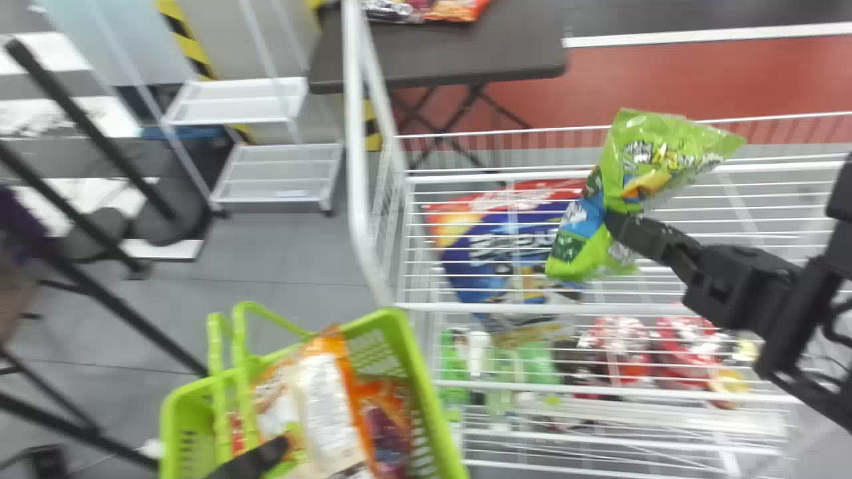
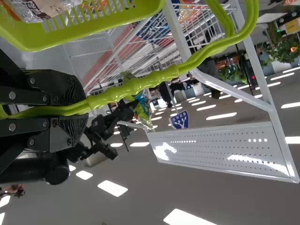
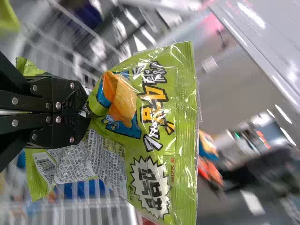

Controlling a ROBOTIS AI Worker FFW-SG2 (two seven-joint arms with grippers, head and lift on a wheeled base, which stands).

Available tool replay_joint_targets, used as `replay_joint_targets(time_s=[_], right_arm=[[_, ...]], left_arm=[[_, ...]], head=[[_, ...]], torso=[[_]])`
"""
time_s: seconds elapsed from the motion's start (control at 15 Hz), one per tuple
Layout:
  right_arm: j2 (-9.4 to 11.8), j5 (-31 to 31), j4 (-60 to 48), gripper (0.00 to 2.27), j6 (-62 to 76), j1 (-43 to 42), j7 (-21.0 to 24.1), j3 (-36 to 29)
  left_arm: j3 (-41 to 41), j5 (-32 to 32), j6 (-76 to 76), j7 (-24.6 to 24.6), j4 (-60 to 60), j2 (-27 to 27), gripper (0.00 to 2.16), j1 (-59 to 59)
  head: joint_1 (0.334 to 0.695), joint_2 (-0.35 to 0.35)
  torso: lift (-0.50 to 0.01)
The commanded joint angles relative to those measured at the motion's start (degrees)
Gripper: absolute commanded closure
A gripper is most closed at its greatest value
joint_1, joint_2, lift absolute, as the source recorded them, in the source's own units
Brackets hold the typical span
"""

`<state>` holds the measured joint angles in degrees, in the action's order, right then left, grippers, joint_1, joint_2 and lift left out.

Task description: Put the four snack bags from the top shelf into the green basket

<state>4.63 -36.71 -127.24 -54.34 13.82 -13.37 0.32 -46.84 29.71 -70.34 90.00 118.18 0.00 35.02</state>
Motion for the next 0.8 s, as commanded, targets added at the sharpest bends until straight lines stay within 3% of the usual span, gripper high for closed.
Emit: replay_joint_targets(time_s=[0.0,0.27,0.47,0.73], right_arm=[[0.1,-5.6,-0.5,2.25,-5.6,0.0,-0.4,5.3],[0.0,-15.4,3.1,2.25,-10.1,-4.2,-0.5,13.4],[-0.1,-23.2,9.9,2.25,-14.2,-7.4,-1.0,15.5],[-0.2,-28.1,20.5,2.25,-24.4,-12.1,-0.9,16.6]], left_arm=[[-0.1,0.0,0.1,0.6,-0.1,-0.1,2.15,0.0],[0.1,0.0,0.1,0.6,-0.3,-0.1,2.15,-0.1],[0.1,0.0,0.1,0.6,-0.4,-0.1,2.15,-0.2],[0.3,0.0,0.1,0.6,-0.5,-0.1,2.15,-0.3]], head=[[0.695,0.35],[0.695,0.35],[0.695,0.35],[0.695,0.35]], torso=[[0.0],[0.0],[0.0],[0.0]])
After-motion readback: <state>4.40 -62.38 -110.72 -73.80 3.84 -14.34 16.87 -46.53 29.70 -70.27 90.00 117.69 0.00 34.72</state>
